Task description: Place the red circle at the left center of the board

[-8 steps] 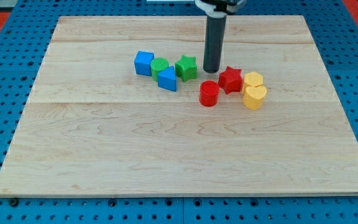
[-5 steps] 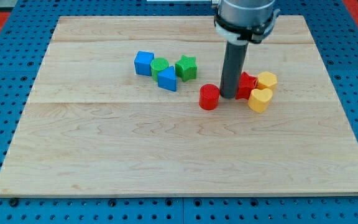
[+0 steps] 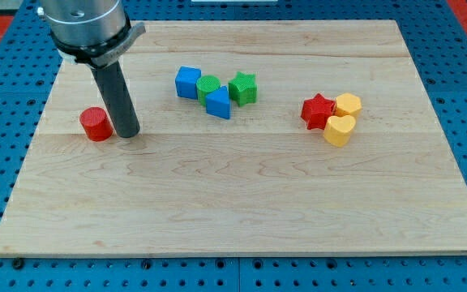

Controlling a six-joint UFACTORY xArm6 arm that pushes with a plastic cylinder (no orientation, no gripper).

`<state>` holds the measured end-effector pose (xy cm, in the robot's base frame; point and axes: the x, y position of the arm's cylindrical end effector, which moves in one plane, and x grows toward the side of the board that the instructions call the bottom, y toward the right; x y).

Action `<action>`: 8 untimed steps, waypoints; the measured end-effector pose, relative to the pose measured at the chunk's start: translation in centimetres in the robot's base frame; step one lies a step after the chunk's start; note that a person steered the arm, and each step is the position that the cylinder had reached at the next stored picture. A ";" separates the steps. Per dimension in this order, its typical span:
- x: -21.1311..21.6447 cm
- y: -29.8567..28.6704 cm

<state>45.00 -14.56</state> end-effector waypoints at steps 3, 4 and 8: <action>-3.1 -4.2; -0.4 -7.9; 4.4 3.5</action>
